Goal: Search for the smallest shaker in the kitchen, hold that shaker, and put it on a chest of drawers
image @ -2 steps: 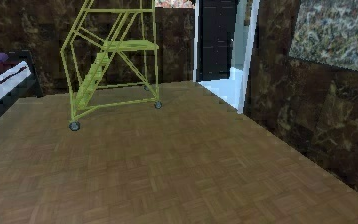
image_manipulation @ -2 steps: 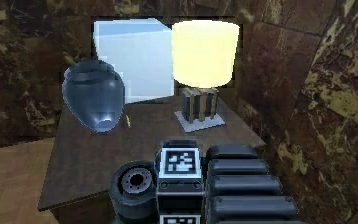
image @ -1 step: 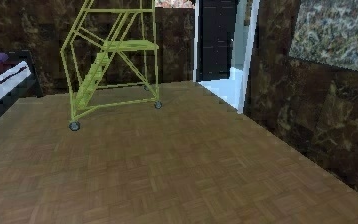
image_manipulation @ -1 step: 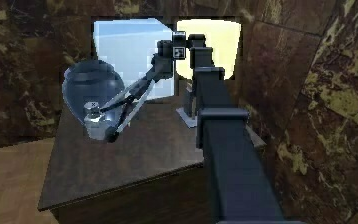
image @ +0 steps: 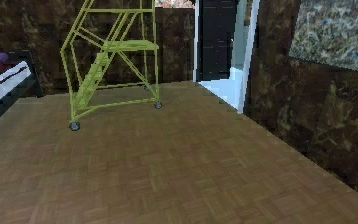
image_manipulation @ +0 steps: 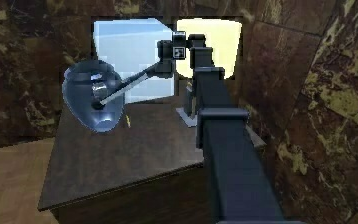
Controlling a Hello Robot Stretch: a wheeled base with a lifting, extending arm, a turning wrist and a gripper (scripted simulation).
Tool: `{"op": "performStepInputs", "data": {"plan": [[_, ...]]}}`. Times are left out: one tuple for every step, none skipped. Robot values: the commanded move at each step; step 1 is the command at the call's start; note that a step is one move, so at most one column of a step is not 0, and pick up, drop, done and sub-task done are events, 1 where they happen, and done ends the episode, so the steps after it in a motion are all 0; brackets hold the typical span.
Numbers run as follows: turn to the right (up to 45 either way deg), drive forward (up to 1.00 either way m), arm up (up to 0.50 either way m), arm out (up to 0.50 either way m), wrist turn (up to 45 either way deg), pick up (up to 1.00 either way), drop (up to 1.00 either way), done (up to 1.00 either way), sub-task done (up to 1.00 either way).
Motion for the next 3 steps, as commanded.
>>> {"op": "performStepInputs", "data": {"plan": [[0.0, 0.00, 0.00, 0.00, 45.0, 0.00, 0.00, 0.00, 0.00], [0.0, 0.00, 0.00, 0.00, 27.0, 0.00, 0.00, 0.00, 0.00], [0.0, 0.00, -0.12, 0.00, 0.0, 0.00, 0.00, 0.00, 0.00]]}}
